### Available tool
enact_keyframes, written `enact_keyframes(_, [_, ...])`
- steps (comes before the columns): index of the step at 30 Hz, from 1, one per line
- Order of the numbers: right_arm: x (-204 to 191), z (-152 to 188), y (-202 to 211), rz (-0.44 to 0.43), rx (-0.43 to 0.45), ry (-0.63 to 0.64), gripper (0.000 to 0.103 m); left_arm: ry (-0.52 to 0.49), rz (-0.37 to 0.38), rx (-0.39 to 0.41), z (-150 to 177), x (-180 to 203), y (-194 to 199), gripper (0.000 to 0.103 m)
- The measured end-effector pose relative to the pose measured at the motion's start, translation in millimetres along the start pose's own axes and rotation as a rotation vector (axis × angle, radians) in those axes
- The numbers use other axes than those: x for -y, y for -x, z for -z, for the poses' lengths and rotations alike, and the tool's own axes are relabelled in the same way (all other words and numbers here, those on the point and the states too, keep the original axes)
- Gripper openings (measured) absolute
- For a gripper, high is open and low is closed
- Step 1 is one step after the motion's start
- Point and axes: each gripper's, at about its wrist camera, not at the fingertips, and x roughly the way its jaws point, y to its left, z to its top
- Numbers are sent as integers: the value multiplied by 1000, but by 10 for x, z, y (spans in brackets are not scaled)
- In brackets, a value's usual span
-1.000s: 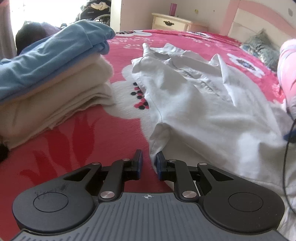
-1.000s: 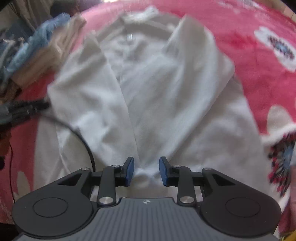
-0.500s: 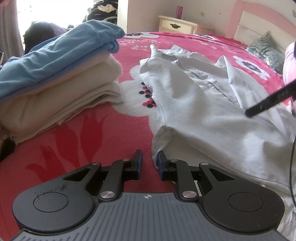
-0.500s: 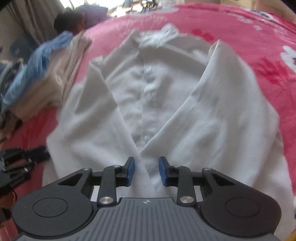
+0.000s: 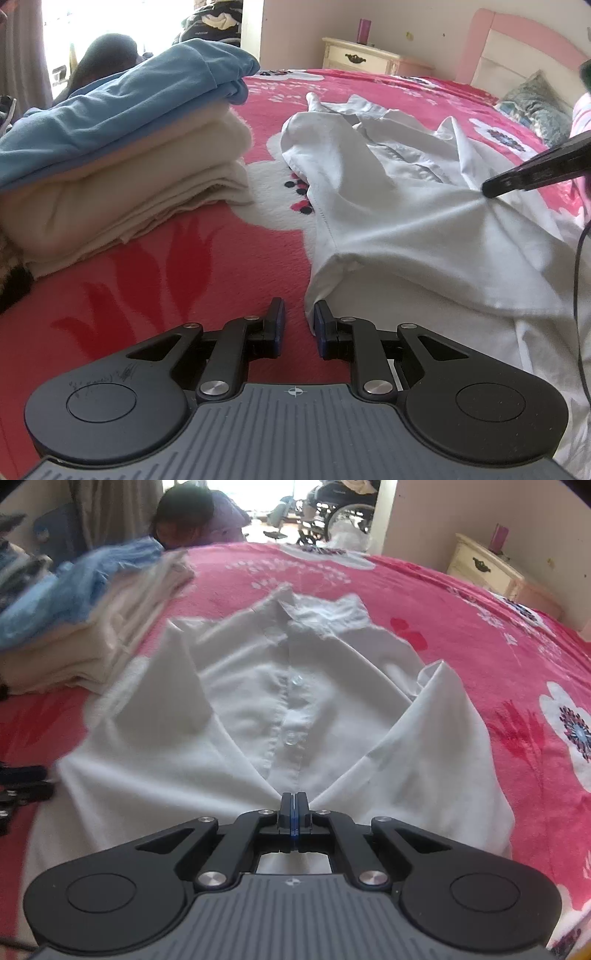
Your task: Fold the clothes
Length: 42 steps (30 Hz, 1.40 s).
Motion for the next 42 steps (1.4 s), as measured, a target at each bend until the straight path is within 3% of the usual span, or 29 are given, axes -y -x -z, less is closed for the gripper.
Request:
enact_keyframes(3, [229, 36, -16, 30, 9, -99, 10, -7, -1, -3, -5, 4, 0, 19])
enact_keyframes(7, [741, 174, 447, 2, 94, -322, 20, -8, 18, 2, -6, -27, 42, 20])
enact_keyframes(9, [916, 329, 725, -5, 83, -355, 30, 3, 32, 6, -16, -59, 103, 20])
enact_keyframes(13, [1098, 791, 1215, -7, 16, -403, 34, 63, 55, 74, -42, -168, 410, 21])
enact_keyframes(17, [999, 1125, 1417, -34, 2, -404, 34, 85, 145, 130, -173, -75, 614, 21])
enact_keyframes(21, [755, 1332, 1331, -48, -19, -410, 34, -37, 222, 91, -343, 434, 348, 21])
enact_keyframes(23, [641, 1489, 1271, -45, -43, -425, 34, -54, 259, 35, -353, 636, 104, 21])
enact_keyframes(26, [512, 1797, 1178, -55, -120, -474, 33, -62, 189, -36, -300, 757, -219, 21])
enact_keyframes(31, [540, 1923, 1402, -54, -96, -482, 33, -53, 171, -38, -270, 659, -255, 22])
enact_keyframes(34, [503, 1838, 1672, -7, -17, -389, 39, -42, 168, -36, -275, 595, -201, 22])
enact_keyframes(35, [470, 1813, 1751, 9, 6, -342, 45, -37, 165, -34, -270, 569, -182, 22])
enact_keyframes(38, [405, 1764, 1813, 78, 17, -196, 53, -14, 156, -31, -264, 488, -189, 22])
enact_keyframes(40, [541, 1753, 1769, 89, 6, -229, 53, -2, 154, -31, -261, 439, -196, 22])
enact_keyframes(42, [836, 1753, 1646, 11, -24, -382, 53, -3, 149, -29, -252, 405, -203, 22])
